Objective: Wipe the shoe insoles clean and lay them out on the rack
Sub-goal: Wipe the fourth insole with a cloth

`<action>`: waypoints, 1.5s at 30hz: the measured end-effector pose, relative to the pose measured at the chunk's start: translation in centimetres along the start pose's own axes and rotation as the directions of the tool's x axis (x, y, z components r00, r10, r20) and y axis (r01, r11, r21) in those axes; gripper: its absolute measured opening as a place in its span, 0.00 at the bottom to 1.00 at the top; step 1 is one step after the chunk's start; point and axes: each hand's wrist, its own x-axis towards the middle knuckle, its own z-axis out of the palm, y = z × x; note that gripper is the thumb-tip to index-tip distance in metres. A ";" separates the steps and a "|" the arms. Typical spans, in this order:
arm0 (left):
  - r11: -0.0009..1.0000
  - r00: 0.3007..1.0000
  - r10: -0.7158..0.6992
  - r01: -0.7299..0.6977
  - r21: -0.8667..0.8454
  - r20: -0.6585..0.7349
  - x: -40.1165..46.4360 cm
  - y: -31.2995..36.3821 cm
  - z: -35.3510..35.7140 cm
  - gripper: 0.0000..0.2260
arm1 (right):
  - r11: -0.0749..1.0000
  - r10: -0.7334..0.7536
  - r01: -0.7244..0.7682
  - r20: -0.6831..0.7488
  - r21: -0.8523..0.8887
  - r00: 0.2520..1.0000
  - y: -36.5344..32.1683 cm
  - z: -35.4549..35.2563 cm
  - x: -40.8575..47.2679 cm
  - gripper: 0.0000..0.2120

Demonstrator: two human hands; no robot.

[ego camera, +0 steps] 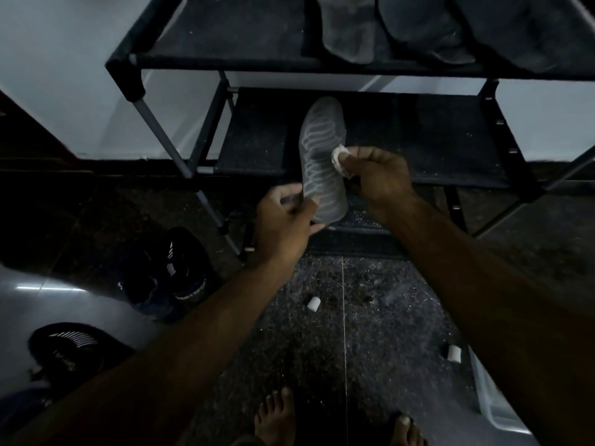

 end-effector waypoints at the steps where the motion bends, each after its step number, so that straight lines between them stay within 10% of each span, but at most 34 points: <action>1: 1.000 1.000 -0.004 0.004 -0.004 0.014 -1.0 0.3 -0.2 0.14 | 1.000 0.004 -0.004 0.013 0.009 1.000 -0.2 -0.2 -1.0 0.04; 13: 0.988 0.985 -0.067 0.044 0.147 0.157 -13.4 5.6 -4.5 0.14 | 1.000 -0.005 0.007 0.093 -0.016 0.996 -4.2 -3.3 -16.3 0.07; 19: 0.964 0.980 -0.193 0.199 -0.175 0.056 -15.1 7.1 -5.6 0.26 | 1.000 0.012 -0.017 0.164 0.024 0.986 -4.4 -4.2 -22.3 0.07; 32: 0.665 0.888 -0.178 0.425 -0.614 0.423 -11.1 6.2 -5.1 0.38 | 0.994 0.104 -0.087 0.345 -0.065 0.933 -4.2 -2.2 -23.2 0.11; 45: 0.739 0.876 -0.218 0.436 -0.513 0.430 -11.8 5.5 -1.9 0.31 | 0.867 -0.238 0.359 0.347 -0.346 0.907 -7.2 -1.9 -20.7 0.06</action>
